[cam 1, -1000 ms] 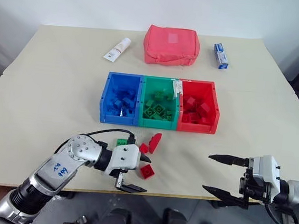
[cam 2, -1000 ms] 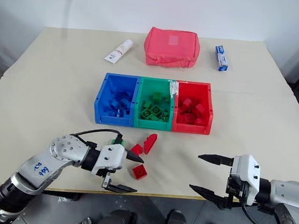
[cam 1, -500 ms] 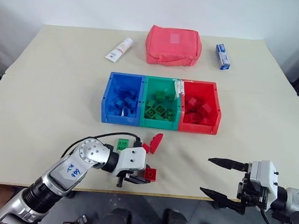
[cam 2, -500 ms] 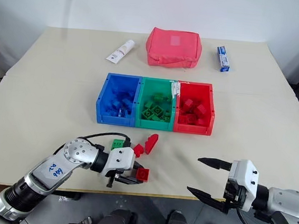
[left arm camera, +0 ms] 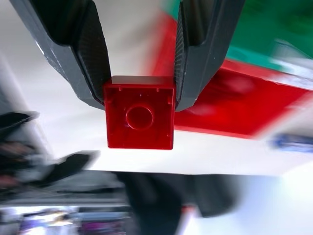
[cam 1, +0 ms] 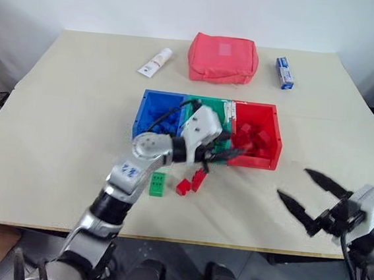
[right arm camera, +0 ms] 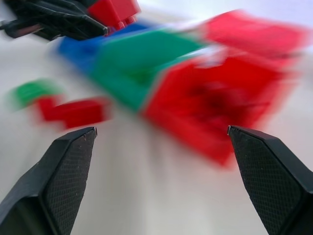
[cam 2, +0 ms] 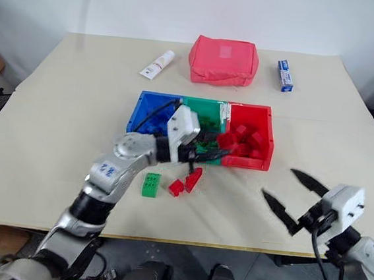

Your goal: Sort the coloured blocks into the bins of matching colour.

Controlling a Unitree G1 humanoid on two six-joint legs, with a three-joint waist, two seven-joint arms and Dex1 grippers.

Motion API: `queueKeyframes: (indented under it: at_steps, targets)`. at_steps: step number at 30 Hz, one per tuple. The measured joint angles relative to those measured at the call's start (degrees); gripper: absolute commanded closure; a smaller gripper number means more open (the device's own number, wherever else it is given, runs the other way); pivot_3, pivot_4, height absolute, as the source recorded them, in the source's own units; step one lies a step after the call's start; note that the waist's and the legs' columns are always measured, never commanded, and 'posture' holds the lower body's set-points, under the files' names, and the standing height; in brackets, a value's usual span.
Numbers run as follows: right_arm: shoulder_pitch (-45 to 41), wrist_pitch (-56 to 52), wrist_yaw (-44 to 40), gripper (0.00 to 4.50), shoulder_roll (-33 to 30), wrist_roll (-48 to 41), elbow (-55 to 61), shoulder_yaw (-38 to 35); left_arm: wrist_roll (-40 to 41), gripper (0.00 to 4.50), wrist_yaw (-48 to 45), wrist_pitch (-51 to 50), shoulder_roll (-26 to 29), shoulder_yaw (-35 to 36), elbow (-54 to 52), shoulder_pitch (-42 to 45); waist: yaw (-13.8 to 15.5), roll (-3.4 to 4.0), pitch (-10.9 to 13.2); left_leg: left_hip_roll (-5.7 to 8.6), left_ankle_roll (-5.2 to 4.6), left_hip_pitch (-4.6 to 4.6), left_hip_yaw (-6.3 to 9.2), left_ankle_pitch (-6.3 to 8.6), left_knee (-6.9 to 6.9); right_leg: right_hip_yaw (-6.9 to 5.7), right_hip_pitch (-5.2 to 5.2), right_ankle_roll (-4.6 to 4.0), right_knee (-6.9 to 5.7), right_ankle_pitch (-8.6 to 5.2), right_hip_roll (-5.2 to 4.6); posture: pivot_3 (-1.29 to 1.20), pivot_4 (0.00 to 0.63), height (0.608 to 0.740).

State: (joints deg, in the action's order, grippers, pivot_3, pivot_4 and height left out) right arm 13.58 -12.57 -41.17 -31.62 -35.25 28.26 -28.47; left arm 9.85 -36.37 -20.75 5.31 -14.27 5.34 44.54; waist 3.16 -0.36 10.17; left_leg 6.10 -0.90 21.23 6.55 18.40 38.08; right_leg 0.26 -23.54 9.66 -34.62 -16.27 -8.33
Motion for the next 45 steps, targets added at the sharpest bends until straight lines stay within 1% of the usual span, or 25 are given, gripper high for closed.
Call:
queueKeyframes:
  at_steps: [1, 4, 8, 9, 11, 15, 17, 19, 21, 23, 26, 28, 29, 31, 32, 33, 37, 42, 45]
  targets:
    - [-0.4, 0.0, 1.3, 0.00, 0.8, 0.1, -0.1, -0.1, -1.6, 3.03, 1.8, 2.3, -2.0, -0.2, 5.7, 3.4, 0.0, -0.03, 0.0, 0.04, 0.00, 0.03, -0.01, 0.00, 0.00, -0.02, -0.03, 0.00, 0.01, 0.00, 0.02, 0.00, 0.150, 0.740]
    - [-0.7, 0.0, 3.4, 0.00, 1.2, 1.0, 0.3, 0.7, -5.1, 3.03, 3.7, 9.9, -4.6, -0.4, 19.3, 11.5, -0.1, -0.04, 0.0, 0.09, -0.04, 0.06, -0.08, 0.01, -0.04, 0.00, -0.07, 0.00, 0.09, 0.00, 0.02, 0.00, 0.150, 0.740]
    - [-0.7, 0.0, 5.5, 0.00, 1.9, 1.8, 1.2, 1.4, -6.5, 3.03, 3.7, 16.8, -6.6, 0.1, 33.6, 16.7, -0.4, -0.06, 0.0, 0.09, -0.06, 0.05, -0.16, 0.02, -0.07, 0.04, -0.13, 0.01, 0.07, 0.00, 0.02, 0.00, 0.150, 0.740]
    - [-0.8, 0.0, 5.8, 0.00, 1.9, 2.0, 1.5, 1.5, -6.8, 2.32, 3.2, 17.7, -6.6, 0.1, 36.3, 17.4, -0.4, -0.07, 0.0, 0.09, -0.06, 0.05, -0.18, 0.02, -0.07, 0.04, -0.14, 0.01, 0.07, 0.01, 0.02, 0.00, 0.150, 0.740]
    - [-0.7, -0.1, 6.3, 0.00, 1.9, 2.0, 2.8, 1.9, -7.1, 1.80, 1.3, 19.5, -6.4, 0.4, 40.9, 19.2, -0.4, -0.07, 0.0, 0.09, -0.07, 0.05, -0.18, 0.01, -0.04, 0.05, -0.14, 0.02, 0.02, 0.01, 0.02, 0.00, 0.150, 0.740]
    - [-0.9, -0.2, 6.2, 0.00, 1.8, 2.0, 3.6, 3.5, -7.1, 0.58, -1.5, 22.8, -5.7, 1.4, 42.3, 19.9, -0.4, -0.07, 0.0, 0.08, -0.07, 0.05, -0.18, -0.01, 0.00, 0.08, -0.14, 0.03, -0.05, 0.01, 0.02, 0.00, 0.150, 0.740]
    - [-1.2, -0.2, 5.3, 0.00, 1.5, 1.9, 3.6, 4.0, -6.7, 0.03, -4.0, 23.8, -4.0, 2.1, 39.4, 18.4, -0.7, -0.05, 0.0, 0.06, -0.08, 0.02, -0.21, 0.00, -0.02, 0.11, -0.15, 0.03, -0.08, 0.01, 0.02, 0.00, 0.150, 0.740]
    - [-1.9, -0.2, 3.9, 0.00, 0.6, 1.7, 3.5, 4.6, -5.2, 0.03, -7.5, 24.5, -1.8, 2.9, 34.2, 14.7, -1.2, -0.04, 0.0, 0.00, -0.07, 0.01, -0.19, -0.01, -0.04, 0.11, -0.16, 0.03, -0.17, 0.01, 0.02, 0.00, 0.150, 0.740]
    - [-3.1, -0.1, 1.9, 0.00, -0.3, 1.2, 3.2, 5.8, -1.9, 0.03, -12.5, 23.0, 1.5, 3.7, 25.7, 8.6, -2.0, -0.01, 0.0, -0.11, -0.07, 0.00, -0.20, -0.01, -0.05, 0.14, -0.16, 0.03, -0.35, 0.01, 0.02, 0.00, 0.150, 0.740]
    - [-4.5, -0.1, -1.1, 0.00, -2.4, 1.1, 2.7, 7.5, 2.8, 0.03, -18.1, 18.8, 7.4, 4.5, 13.8, 0.0, -3.0, 0.02, 0.0, -0.15, -0.07, -0.01, -0.21, -0.01, -0.07, 0.18, -0.21, 0.02, -0.39, 0.01, 0.02, 0.00, 0.150, 0.740]
    - [-6.2, 0.0, -5.0, 0.00, -4.6, 1.1, 1.3, 9.2, 8.0, 0.03, -23.1, 14.5, 16.5, 8.1, 0.8, -11.1, -3.3, 0.03, 0.0, -0.19, -0.05, -0.02, -0.14, -0.01, -0.04, 0.17, -0.20, -0.03, -0.38, -0.01, 0.04, 0.00, 0.150, 0.740]
    - [-7.4, 0.2, -7.8, 0.00, -6.0, 1.4, -0.1, 10.8, 10.5, 0.03, -25.4, 13.8, 21.7, 11.3, -5.9, -18.4, -3.1, 0.04, 0.0, -0.14, -0.05, -0.05, -0.09, -0.01, -0.01, 0.16, -0.15, -0.08, -0.21, -0.04, 0.01, 0.00, 0.150, 0.740]
    - [-7.7, 0.5, -9.2, 0.00, -6.6, 1.5, -0.6, 11.3, 11.2, 0.03, -25.9, 13.6, 23.5, 12.7, -8.0, -21.4, -2.9, 0.05, 0.0, -0.12, -0.06, -0.05, -0.05, -0.01, -0.01, 0.14, -0.11, -0.09, -0.20, -0.04, -0.02, 0.00, 0.150, 0.740]
    - [-10.0, 1.7, -13.0, 0.00, -8.2, 2.3, -2.2, 13.8, 12.2, 0.03, -25.4, 13.3, 27.9, 17.5, -13.2, -30.5, -3.0, 0.05, 0.0, -0.11, -0.07, -0.07, -0.04, 0.00, -0.06, 0.14, -0.10, -0.11, -0.14, -0.05, -0.04, 0.00, 0.150, 0.740]
    - [-10.6, 2.4, -15.1, 0.00, -9.1, 2.7, -3.4, 14.8, 12.3, 0.03, -25.2, 13.3, 30.3, 20.2, -14.2, -35.5, -3.0, 0.05, 0.0, -0.12, -0.07, -0.10, -0.03, 0.01, -0.08, 0.13, -0.10, -0.14, -0.14, -0.07, -0.04, 0.00, 0.150, 0.740]
    - [-11.3, 2.7, -16.4, 0.00, -9.5, 3.1, -4.7, 15.4, 12.2, 0.03, -24.8, 13.6, 31.5, 22.5, -14.3, -38.7, -2.7, 0.04, 0.0, -0.11, -0.07, -0.06, 0.03, 0.01, -0.08, 0.08, -0.10, -0.16, -0.13, -0.08, -0.03, 0.00, 0.150, 0.740]
    - [-14.5, 3.7, -20.0, 0.00, -9.7, 3.8, -7.5, 18.7, 12.0, 0.03, -24.1, 16.6, 34.2, 28.7, -13.3, -46.2, -1.6, 0.04, 0.0, -0.10, -0.06, -0.08, 0.08, 0.02, -0.05, 0.02, -0.04, -0.17, -0.12, -0.08, -0.07, 0.00, 0.150, 0.740]
    - [-15.3, 3.7, -22.2, 0.00, -10.8, 5.0, -10.0, 20.0, 12.2, 0.03, -23.6, 18.2, 36.2, 31.9, -11.4, -47.1, -1.3, 0.04, 0.0, -0.03, -0.06, -0.06, 0.13, 0.03, -0.06, -0.03, -0.02, -0.17, -0.11, -0.08, -0.12, 0.00, 0.150, 0.740]
    - [-15.3, 3.7, -22.9, 0.00, -11.6, 6.1, -11.7, 20.3, 12.8, 0.03, -23.0, 14.6, 36.3, 29.7, -14.9, -46.1, -1.5, 0.04, 0.0, -0.03, -0.07, -0.05, 0.13, 0.04, -0.07, -0.02, -0.04, -0.17, -0.11, -0.08, -0.13, 0.00, 0.150, 0.740]
